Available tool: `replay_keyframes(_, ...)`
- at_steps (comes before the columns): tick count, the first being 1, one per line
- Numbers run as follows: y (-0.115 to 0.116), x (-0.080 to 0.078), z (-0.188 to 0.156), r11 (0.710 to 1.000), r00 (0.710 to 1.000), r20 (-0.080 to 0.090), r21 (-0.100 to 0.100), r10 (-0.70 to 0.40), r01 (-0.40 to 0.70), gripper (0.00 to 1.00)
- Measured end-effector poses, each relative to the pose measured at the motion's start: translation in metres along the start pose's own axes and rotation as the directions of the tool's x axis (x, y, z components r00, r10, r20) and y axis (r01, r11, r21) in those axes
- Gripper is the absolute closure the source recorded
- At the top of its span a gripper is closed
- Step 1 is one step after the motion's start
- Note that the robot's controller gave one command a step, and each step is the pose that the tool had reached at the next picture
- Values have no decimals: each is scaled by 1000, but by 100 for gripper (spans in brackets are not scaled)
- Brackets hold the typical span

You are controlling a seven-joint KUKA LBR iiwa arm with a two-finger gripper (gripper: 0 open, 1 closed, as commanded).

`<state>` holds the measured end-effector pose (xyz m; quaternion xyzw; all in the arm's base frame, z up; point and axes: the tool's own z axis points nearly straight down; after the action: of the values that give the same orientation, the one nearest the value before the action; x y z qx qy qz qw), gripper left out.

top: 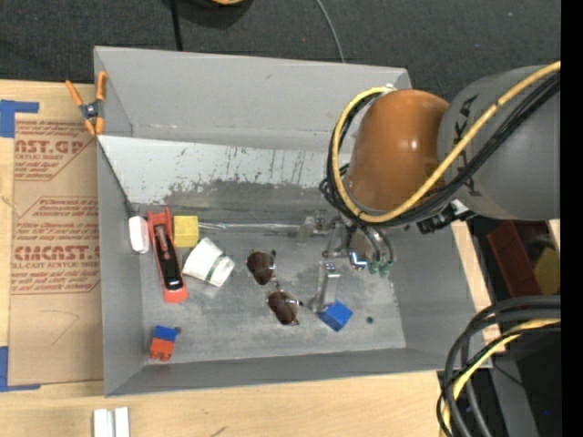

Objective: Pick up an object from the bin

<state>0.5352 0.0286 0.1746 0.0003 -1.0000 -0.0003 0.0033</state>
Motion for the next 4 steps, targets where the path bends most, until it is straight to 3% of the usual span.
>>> replay_keyframes(1, 0, -2, -4, 1000, 1000, 8, 0, 0, 0, 0)
replay_keyframes(2, -8, 0, 39, 999, 999, 13, 0, -43, 43, 0)
replay_keyframes(3, -10, 5, 94, 1000, 1000, 10, -1, -6, 6, 0)
replay_keyframes(4, -8, 6, 127, 1000, 1000, 7, -1, 11, -11, 0)
